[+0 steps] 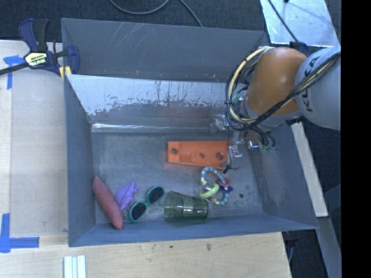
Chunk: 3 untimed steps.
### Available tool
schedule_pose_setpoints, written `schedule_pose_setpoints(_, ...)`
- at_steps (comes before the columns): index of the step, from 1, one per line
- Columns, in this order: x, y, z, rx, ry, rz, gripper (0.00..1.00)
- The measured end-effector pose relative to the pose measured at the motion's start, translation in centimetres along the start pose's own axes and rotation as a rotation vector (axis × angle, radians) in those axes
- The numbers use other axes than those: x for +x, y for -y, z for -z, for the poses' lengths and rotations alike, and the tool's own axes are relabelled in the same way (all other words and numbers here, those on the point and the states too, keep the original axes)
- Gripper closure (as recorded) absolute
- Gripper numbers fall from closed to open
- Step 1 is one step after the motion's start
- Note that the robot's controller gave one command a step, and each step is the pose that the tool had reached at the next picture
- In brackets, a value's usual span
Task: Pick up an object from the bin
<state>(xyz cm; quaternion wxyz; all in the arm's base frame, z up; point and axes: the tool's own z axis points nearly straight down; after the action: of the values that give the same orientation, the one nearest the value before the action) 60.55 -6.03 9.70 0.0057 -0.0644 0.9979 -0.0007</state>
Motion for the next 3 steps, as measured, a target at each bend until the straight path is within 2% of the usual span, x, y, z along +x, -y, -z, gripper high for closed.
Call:
schedule_pose_setpoints(1, -0.1, 0.5, -2.4, 0.002, -0.001, -0.030, 1.00)
schedule_pose_setpoints(3, -0.2, 0.6, -1.3, 0.002, 0.000, -0.006, 1.00)
